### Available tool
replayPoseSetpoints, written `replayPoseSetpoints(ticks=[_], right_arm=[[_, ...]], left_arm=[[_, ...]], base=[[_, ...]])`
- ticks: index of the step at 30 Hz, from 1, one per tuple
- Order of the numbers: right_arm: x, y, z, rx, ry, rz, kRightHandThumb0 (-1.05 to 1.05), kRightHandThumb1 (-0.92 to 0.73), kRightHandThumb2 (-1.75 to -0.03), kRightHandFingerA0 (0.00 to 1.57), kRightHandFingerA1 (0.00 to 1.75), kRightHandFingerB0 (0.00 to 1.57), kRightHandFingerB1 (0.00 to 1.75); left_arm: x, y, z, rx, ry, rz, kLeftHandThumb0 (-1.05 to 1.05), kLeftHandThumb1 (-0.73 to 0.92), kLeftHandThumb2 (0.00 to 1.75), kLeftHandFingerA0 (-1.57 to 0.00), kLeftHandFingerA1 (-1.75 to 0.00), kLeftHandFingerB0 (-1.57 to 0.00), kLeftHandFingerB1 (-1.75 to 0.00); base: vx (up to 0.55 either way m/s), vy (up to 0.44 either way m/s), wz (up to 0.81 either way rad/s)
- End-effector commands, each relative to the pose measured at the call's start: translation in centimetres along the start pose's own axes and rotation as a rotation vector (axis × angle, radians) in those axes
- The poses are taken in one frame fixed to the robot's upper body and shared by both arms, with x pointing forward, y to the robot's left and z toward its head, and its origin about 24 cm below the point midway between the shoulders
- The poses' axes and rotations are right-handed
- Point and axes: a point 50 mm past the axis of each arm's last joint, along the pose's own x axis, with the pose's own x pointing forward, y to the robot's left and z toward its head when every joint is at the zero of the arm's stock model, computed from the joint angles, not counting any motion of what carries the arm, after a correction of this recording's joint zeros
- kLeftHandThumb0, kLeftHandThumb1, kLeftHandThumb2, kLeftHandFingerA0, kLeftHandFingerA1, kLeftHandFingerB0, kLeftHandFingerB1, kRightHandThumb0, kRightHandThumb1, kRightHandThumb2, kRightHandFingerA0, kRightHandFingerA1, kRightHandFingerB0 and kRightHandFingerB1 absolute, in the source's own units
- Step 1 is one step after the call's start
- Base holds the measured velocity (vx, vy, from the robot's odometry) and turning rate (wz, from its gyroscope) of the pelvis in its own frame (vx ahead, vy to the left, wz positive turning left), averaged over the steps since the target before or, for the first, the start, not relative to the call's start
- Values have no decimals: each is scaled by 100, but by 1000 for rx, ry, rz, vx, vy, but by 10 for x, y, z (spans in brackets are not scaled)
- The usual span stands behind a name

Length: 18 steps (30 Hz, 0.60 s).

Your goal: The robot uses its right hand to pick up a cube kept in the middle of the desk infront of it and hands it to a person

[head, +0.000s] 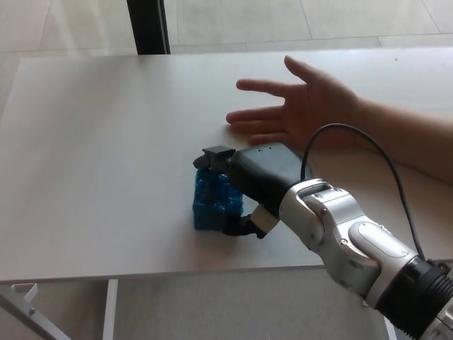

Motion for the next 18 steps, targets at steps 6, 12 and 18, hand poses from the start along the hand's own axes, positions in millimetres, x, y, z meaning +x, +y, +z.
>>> replayPoseSetpoints(ticks=[6, 12, 18], right_arm=[[-10, 22, 3, 0, 81, -343, -30, -53, -81, 94, 175, 88, 94], [-12, 24, 1, 77, 109, -378, -24, -49, -96, 89, 175, 88, 102], [-12, 0, -7, 73, 73, -433, -22, -47, -105, 89, 164, 88, 102]], left_arm=[[1, 2, 9, 8, -51, 2, -56, 49, 56, -70, -51, -55, -39], [1, 3, 10, 20, -49, 6, -56, 49, 56, -75, -56, -56, -39], [0, 3, 10, 8, -55, -1, -59, 48, 55, -72, -55, -57, -39]], base=[[0, 0, 0], [0, 0, 0], [0, 0, 0]])
